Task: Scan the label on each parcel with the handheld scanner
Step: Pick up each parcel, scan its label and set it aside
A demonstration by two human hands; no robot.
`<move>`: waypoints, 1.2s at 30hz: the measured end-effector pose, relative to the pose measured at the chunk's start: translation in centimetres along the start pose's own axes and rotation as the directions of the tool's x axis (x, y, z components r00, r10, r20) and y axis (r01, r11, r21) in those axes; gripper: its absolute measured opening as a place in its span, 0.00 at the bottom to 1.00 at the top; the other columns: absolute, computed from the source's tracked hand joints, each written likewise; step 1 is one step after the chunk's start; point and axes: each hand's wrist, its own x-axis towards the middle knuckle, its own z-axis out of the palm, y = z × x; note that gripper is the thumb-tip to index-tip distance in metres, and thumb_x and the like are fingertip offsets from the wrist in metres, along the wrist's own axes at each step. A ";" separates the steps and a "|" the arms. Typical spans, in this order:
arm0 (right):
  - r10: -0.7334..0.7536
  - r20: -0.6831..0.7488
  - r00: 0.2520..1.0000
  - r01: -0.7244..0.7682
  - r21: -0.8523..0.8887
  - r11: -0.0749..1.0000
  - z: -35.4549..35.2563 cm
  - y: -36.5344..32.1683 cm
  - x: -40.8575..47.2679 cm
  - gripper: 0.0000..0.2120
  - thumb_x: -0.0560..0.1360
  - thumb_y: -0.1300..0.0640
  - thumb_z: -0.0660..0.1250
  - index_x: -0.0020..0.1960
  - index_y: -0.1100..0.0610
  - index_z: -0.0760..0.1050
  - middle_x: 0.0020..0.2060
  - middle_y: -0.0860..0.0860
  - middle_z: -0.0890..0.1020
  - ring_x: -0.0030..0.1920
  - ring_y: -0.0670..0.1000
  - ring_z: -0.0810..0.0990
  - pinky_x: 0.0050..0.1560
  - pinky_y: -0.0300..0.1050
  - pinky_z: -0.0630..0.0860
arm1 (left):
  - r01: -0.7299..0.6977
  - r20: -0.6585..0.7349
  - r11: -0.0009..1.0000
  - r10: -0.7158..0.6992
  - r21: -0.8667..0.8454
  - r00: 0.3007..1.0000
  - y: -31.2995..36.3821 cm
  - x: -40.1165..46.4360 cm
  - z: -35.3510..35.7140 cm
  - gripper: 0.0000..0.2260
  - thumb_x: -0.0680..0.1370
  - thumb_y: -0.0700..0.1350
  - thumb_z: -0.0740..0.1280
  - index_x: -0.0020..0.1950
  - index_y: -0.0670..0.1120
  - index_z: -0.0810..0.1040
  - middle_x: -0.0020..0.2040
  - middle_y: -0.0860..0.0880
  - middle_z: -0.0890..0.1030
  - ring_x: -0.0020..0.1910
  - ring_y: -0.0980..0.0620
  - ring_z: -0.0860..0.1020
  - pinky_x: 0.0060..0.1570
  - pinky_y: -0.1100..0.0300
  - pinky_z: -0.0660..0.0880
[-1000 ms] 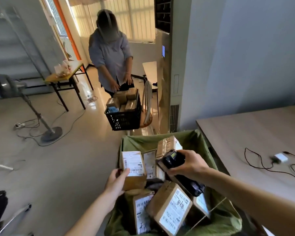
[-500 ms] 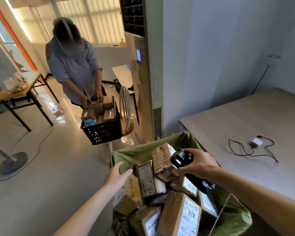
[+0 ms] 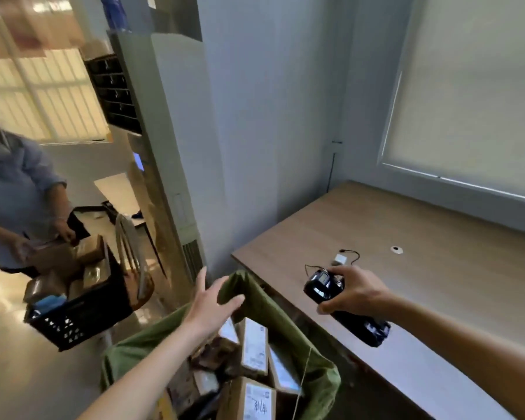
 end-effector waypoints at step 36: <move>0.939 -0.339 0.061 -0.798 0.548 0.250 -33.8 67.1 -67.6 0.41 0.56 0.38 0.83 0.66 0.45 0.77 0.58 0.47 0.83 0.57 0.51 0.82 0.61 0.50 0.80 | -0.743 0.795 0.553 0.605 -0.377 0.047 82.4 -41.2 70.6 0.37 0.78 0.67 0.63 0.80 0.47 0.62 0.78 0.45 0.66 0.75 0.47 0.66 0.73 0.53 0.63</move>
